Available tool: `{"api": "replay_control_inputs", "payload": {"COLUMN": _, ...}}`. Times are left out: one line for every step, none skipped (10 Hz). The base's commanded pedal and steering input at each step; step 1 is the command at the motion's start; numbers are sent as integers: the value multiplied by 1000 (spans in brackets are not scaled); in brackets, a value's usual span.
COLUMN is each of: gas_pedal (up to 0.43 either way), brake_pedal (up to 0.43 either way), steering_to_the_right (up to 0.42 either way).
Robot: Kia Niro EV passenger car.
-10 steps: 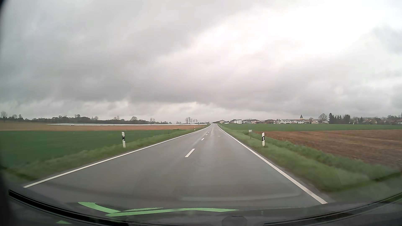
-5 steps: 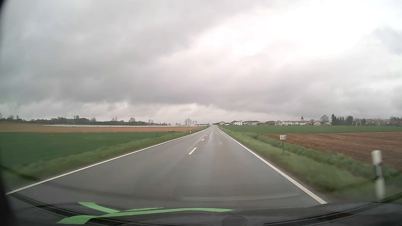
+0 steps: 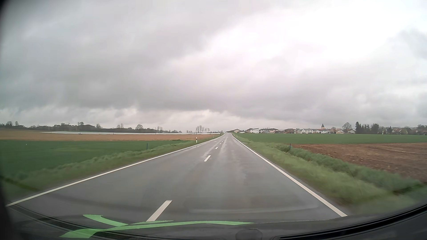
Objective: Follow the waypoints while adhering to traffic rules and regulations
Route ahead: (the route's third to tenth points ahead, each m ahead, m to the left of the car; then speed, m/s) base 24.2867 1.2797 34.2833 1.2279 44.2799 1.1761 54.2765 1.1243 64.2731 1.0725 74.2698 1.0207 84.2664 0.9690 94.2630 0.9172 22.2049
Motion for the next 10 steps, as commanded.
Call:
{"api": "replay_control_inputs", "payload": {"gas_pedal": 98, "brake_pedal": 0, "steering_to_the_right": 0}}
{"api": "replay_control_inputs", "payload": {"gas_pedal": 118, "brake_pedal": 0, "steering_to_the_right": -1}}
{"api": "replay_control_inputs", "payload": {"gas_pedal": 118, "brake_pedal": 0, "steering_to_the_right": -1}}
{"api": "replay_control_inputs", "payload": {"gas_pedal": 118, "brake_pedal": 0, "steering_to_the_right": 0}}
{"api": "replay_control_inputs", "payload": {"gas_pedal": 110, "brake_pedal": 0, "steering_to_the_right": 0}}
{"api": "replay_control_inputs", "payload": {"gas_pedal": 98, "brake_pedal": 0, "steering_to_the_right": 0}}
{"api": "replay_control_inputs", "payload": {"gas_pedal": 79, "brake_pedal": 0, "steering_to_the_right": 0}}
{"api": "replay_control_inputs", "payload": {"gas_pedal": 67, "brake_pedal": 0, "steering_to_the_right": 0}}
{"api": "replay_control_inputs", "payload": {"gas_pedal": 67, "brake_pedal": 0, "steering_to_the_right": 0}}
{"api": "replay_control_inputs", "payload": {"gas_pedal": 87, "brake_pedal": 0, "steering_to_the_right": 0}}
